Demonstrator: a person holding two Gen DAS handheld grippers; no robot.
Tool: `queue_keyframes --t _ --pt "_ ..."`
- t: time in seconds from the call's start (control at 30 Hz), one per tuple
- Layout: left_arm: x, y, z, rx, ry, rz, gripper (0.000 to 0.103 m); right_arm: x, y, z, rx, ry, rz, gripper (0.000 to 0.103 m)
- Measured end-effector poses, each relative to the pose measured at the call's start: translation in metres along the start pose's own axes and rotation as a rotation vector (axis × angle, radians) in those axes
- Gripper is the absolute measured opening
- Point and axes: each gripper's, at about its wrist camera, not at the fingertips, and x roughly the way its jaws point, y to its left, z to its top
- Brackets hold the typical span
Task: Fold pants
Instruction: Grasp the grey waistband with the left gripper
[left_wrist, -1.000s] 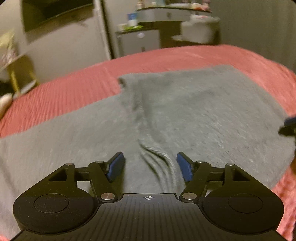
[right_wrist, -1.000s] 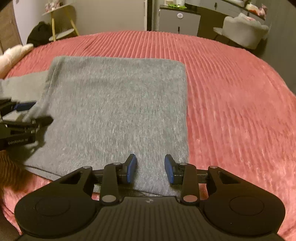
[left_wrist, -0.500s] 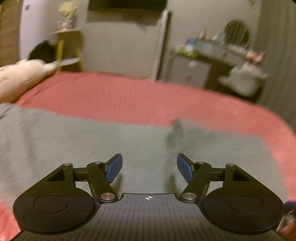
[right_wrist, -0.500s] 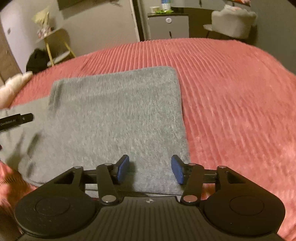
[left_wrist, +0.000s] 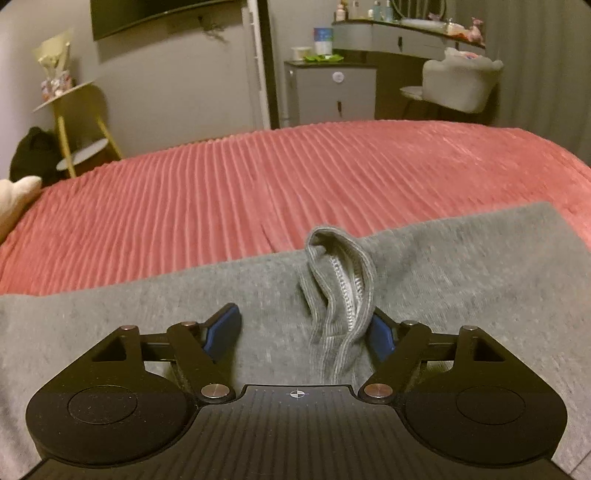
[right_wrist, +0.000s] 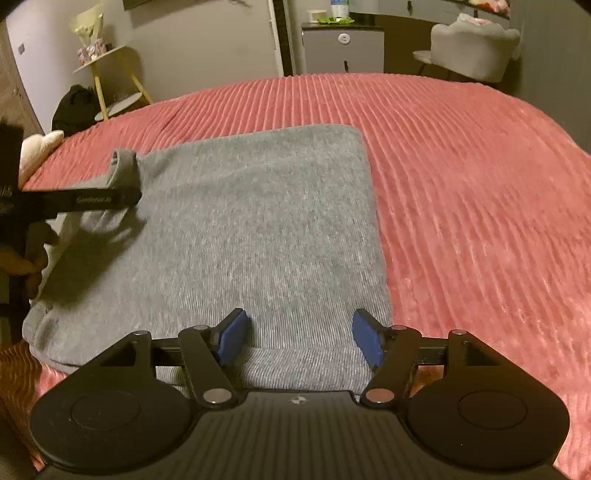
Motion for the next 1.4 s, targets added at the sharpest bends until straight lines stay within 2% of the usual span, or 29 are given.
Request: queue_keyframes --t 0.2,0.37,0.47,0.53,0.6,0.67,0.73,0.8,0.87,0.9,0.93,0.97,1.03,1.1,1.17,1.3,1.4 --pt "-0.009 0.015 -0.003 -0.006 -0.005 0.011 0.081 -0.001 0.000 0.000 -0.006 -0.001 0.001 0.066" --pt "-0.036 0.019 0.001 -0.085 0.031 0.042 0.080 -0.001 0.001 0.000 -0.004 -0.003 0.002 0.067" --pt "-0.055 0.019 -0.012 -0.102 0.063 -0.030 0.078 0.001 0.000 0.000 -0.009 -0.004 0.004 0.069" --pt "-0.065 0.016 -0.024 -0.119 0.094 -0.110 0.080 0.001 0.000 0.000 -0.011 -0.003 0.011 0.071" --pt "-0.068 0.012 -0.033 -0.117 0.141 -0.146 0.082 0.002 0.000 0.001 -0.014 0.001 0.018 0.073" --pt "-0.062 0.007 -0.040 -0.078 0.187 -0.115 0.082 0.002 0.001 0.002 -0.020 0.004 0.023 0.075" --pt "-0.060 0.005 -0.046 -0.034 0.164 -0.078 0.082 0.002 0.002 0.001 -0.025 0.006 0.024 0.076" --pt "-0.064 0.009 -0.045 -0.048 0.149 -0.049 0.078 0.001 0.002 0.001 -0.024 0.005 0.028 0.076" --pt "-0.072 0.022 -0.046 -0.137 0.140 -0.051 0.075 0.000 0.001 0.001 -0.023 0.004 0.032 0.076" --pt "-0.076 0.031 -0.046 -0.201 0.131 -0.034 0.068 0.000 0.000 0.002 -0.023 0.004 0.034 0.076" --pt "-0.081 0.045 -0.045 -0.262 0.124 0.008 0.062 0.000 0.000 0.002 -0.023 0.005 0.037 0.076" --pt "-0.086 0.061 -0.045 -0.317 0.114 0.057 0.061 0.000 -0.001 0.002 -0.021 0.005 0.041 0.077" --pt "-0.105 0.101 -0.048 -0.461 0.060 0.116 0.065 -0.001 -0.002 0.002 -0.020 0.005 0.050 0.078" --pt "-0.126 0.147 -0.056 -0.627 -0.001 0.127 0.073 -0.001 -0.004 0.002 -0.014 0.006 0.068 0.080" --pt "-0.143 0.192 -0.070 -0.764 -0.046 0.136 0.076 -0.001 -0.006 0.003 -0.010 0.007 0.088 0.084" --pt "-0.162 0.265 -0.114 -0.968 -0.026 0.161 0.071 -0.001 -0.009 0.003 0.003 0.007 0.117 0.087" --pt "-0.163 0.292 -0.140 -1.042 0.006 0.183 0.069 -0.001 -0.010 0.003 0.013 0.006 0.134 0.090"
